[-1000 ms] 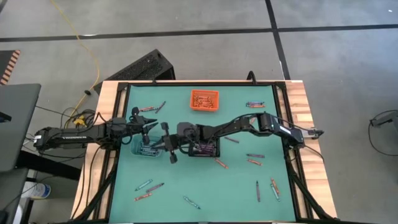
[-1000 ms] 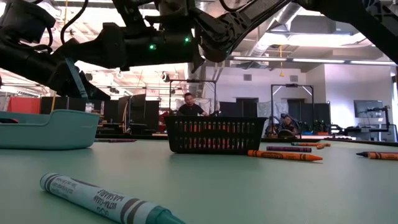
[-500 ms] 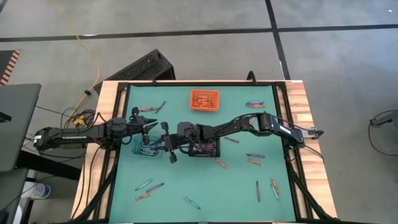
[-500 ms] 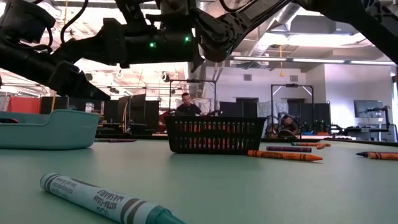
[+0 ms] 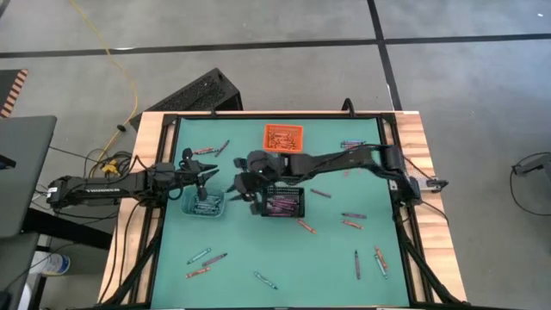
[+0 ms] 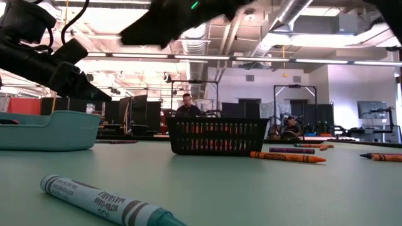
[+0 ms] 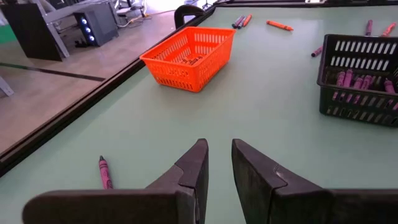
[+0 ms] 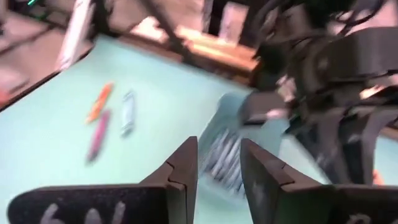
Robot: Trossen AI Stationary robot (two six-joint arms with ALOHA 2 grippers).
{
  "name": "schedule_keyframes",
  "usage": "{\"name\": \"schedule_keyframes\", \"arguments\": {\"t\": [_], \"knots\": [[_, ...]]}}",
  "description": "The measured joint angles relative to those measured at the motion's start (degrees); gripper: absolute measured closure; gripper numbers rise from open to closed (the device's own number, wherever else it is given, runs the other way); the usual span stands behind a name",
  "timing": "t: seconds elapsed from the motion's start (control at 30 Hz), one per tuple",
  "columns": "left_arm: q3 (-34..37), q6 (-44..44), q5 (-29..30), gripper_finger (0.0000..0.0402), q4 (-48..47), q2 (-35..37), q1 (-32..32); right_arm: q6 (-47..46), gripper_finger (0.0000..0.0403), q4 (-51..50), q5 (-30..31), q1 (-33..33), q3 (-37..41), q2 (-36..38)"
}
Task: Sort crayons
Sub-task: Put the violet crayon into the black bin
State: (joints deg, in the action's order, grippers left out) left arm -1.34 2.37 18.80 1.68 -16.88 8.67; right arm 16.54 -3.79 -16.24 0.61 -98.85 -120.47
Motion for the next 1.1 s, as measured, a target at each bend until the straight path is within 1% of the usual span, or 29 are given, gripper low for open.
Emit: {"name": "schedule_keyframes", "arguments": {"t": [0.2, 0.3, 0.4, 0.47, 0.6, 0.7, 0.8, 0.9, 1.0, 1.1], "knots": [[0.0, 0.0, 0.0, 0.0341, 0.0, 0.0, 0.0, 2.8, 0.0293, -25.2, 0.0, -1.5, 0.0, 11.7], [0.0, 0.0, 0.0, 0.0341, 0.0, 0.0, 0.0, 2.6, 0.0295, -35.5, 0.0, -2.6, 0.0, 15.9], [0.0, 0.0, 0.0, 0.0341, 0.0, 0.0, 0.0, 1.6, 0.0296, -40.8, 0.4, -4.1, 1.9, 19.5], [0.0, 0.0, 0.0, 0.0341, 0.0, 0.0, 0.0, 0.9, 0.0296, -41.4, 2.8, -5.3, 5.8, 22.9], [0.0, 0.0, 0.0, 0.0341, 0.0, 0.0, 0.0, -4.5, 0.0296, -37.1, 9.3, -7.5, 17.5, 31.3], [0.0, 0.0, 0.0, 0.0341, 0.0, 0.0, 0.0, -8.7, 0.0296, -27.6, 12.8, -9.5, 28.3, 38.6], [0.0, 0.0, 0.0, 0.0341, 0.0, 0.0, 0.0, -11.1, 0.0296, -16.8, 14.7, -11.8, 39.1, 44.9], [0.0, 0.0, 0.0, 0.0341, 0.0, 0.0, 0.0, -12.6, 0.0296, -7.8, 16.5, -13.6, 48.3, 49.7], [0.0, 0.6, 0.0, 0.0341, 0.0, 0.0, 0.0, -13.4, 0.0296, 0.1, 16.9, -14.4, 55.0, 53.3], [0.0, 3.1, 0.0, 0.0341, 0.0, 0.0, 0.0, -13.6, 0.0296, 4.1, 16.9, -14.6, 59.0, 55.4]]}}
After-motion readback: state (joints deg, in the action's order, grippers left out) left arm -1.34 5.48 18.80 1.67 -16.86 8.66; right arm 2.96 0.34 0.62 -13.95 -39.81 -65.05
